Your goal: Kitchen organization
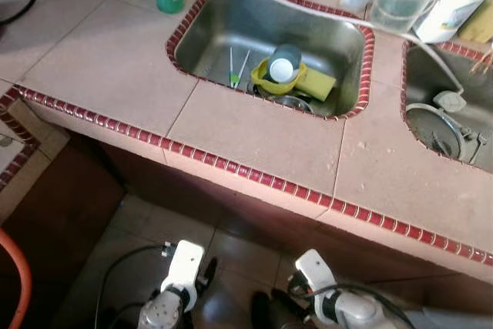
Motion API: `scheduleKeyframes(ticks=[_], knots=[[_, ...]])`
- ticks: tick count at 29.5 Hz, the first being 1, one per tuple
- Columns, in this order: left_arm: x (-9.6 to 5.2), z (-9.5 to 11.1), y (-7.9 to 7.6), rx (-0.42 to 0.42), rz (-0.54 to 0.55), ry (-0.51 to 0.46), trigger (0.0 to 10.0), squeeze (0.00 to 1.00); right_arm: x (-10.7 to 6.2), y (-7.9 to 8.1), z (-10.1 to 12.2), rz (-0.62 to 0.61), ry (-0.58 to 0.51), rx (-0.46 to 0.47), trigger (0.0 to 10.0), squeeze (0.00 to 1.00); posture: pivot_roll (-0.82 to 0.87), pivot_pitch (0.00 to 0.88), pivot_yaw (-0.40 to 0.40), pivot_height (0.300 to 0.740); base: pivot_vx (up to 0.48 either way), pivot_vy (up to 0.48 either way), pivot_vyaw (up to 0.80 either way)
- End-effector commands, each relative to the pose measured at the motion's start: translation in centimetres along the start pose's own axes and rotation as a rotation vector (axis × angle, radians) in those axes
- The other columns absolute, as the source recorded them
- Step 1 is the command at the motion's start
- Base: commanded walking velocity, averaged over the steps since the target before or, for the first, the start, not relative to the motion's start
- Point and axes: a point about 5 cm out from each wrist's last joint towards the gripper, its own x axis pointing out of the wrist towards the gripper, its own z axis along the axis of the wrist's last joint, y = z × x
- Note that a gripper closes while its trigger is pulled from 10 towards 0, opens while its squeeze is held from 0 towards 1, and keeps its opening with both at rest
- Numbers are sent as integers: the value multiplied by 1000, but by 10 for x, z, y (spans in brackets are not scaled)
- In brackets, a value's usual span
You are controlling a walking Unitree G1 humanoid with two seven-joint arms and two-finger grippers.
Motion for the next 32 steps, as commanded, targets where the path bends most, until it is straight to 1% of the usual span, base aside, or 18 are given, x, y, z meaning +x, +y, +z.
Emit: scheduleKeyframes(ticks=[1, 2, 3, 6, 9, 11, 12, 13, 14, 16, 18, 19, 20, 23, 25, 28, 30, 32], knots=[[-5, -15, -5, -13, 6, 72, 10000, 0, -4, -2, -14, -41, 47, 34, 10000, 8, -54, 296, -89, 740, 0, 0, 0], [-6, -20, -7, 7, 9, 101, 10000, 0, -4, -4, -16, -71, 57, 49, 10000, 35, -55, 288, -88, 740, 0, 0, 0], [-7, -25, -8, 7, 22, 136, 10000, 0, -5, -7, -19, -101, 65, 83, 10000, 39, -53, 276, -88, 740, 0, 0, 0], [-8, -28, -9, 5, 27, 161, 10000, 0, -7, -9, -24, -133, 87, 114, 10000, 47, -49, 264, -89, 740, 0, 0, 0], [-9, -34, -8, -39, 63, 211, 10000, 0, -11, -11, -34, -181, 128, 145, 10000, 55, -35, 229, -90, 740, 0, 0, 0], [-11, -38, -7, -37, 75, 239, 10000, 0, -12, -12, -37, -206, 142, 153, 10000, 59, -31, 221, -91, 740, 0, 0, 0], [-12, -42, -7, -46, 83, 262, 10000, 0, -14, -14, -40, -227, 154, 167, 10000, 63, -27, 202, -90, 740, 0, 0, 0], [-13, -43, -7, -55, 86, 269, 10000, 0, -15, -14, -41, -236, 158, 174, 10000, 63, -27, 202, -90, 740, 0, 0, 0], [-14, -45, -7, -54, 91, 284, 10000, 0, -16, -15, -43, -252, 167, 184, 10000, 63, -24, 176, -84, 740, 0, 0, 0], [-15, -47, -6, -35, 87, 298, 10000, 0, -17, -16, -46, -271, 180, 187, 10000, 63, -25, 171, -82, 740, 0, 0, 0], [-15, -47, -6, -33, 78, 294, 10000, 0, -19, -16, -50, -298, 190, 203, 10000, 39, -33, 138, -76, 740, 0, 0, 0], [-15, -47, -6, -33, 78, 294, 10000, 0, -19, -16, -50, -298, 190, 203, 10000, 39, -33, 138, -76, 740, 0, 0, 0], [-15, -47, -5, -19, 76, 298, 10000, 0, -21, -17, -52, -320, 193, 225, 10000, 31, -34, 123, -72, 740, 0, 0, 0], [-17, -49, -2, -13, 82, 308, 10000, 0, -21, -15, -56, -338, 202, 242, 10000, 24, -37, 102, -63, 740, 0, 0, 0], [-18, -51, 0, -39, 95, 315, 10000, 0, -23, -13, -61, -353, 215, 260, 10000, 12, -39, 79, -59, 740, 0, 0, 0], [-20, -53, 2, -39, 101, 322, 10000, 0, -25, -10, -67, -376, 230, 271, 10000, 0, -42, 64, -52, 740, 0, 0, 0], [-21, -54, 4, -45, 110, 324, 10000, 0, -27, -7, -73, -385, 235, 301, 10000, 0, -43, 54, -46, 740, 0, 0, 0], [-21, -54, 5, -43, 114, 326, 10000, 0, -29, -4, -77, -385, 242, 309, 10000, 0, -44, 50, -42, 740, 0, 0, 0]])
